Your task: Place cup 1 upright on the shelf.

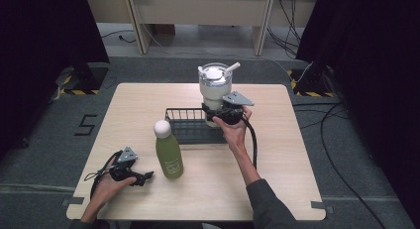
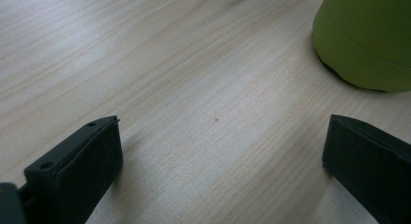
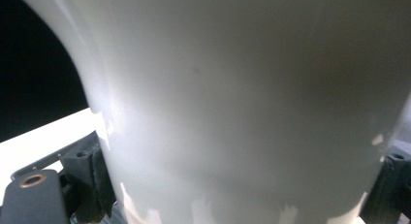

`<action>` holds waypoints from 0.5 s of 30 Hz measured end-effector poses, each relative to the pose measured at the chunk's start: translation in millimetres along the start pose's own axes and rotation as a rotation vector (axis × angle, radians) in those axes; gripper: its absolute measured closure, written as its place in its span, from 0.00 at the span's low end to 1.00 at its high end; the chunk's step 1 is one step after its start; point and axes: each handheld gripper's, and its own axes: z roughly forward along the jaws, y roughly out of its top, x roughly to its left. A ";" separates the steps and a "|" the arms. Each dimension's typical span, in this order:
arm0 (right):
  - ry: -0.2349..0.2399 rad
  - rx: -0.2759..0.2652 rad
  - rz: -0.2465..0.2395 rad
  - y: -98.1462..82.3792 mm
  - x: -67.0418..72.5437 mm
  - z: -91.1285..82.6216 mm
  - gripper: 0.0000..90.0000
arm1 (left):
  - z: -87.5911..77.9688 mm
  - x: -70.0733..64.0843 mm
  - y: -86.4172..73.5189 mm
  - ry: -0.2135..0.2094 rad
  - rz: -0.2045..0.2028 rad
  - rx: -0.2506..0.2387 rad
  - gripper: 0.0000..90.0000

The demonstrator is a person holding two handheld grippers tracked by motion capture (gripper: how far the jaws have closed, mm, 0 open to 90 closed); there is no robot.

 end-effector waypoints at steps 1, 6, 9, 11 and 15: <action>0.002 0.000 0.000 -0.7 0.0 0.4 0.12 | 0.0 0.0 0.0 0.000 0.000 0.000 0.00; 0.003 0.006 0.006 -7.1 0.1 2.5 0.12 | 0.0 0.1 0.0 0.000 0.001 0.000 0.00; 0.006 0.010 0.007 -11.8 -0.4 3.9 0.12 | 0.0 0.0 0.0 0.000 0.000 0.000 0.00; 0.006 0.010 0.009 -14.0 -0.4 4.6 0.12 | -0.1 0.2 0.0 0.000 0.003 0.001 0.00; 0.011 0.011 0.010 -16.3 1.2 5.7 0.12 | -0.1 0.2 0.0 0.000 0.003 0.002 0.00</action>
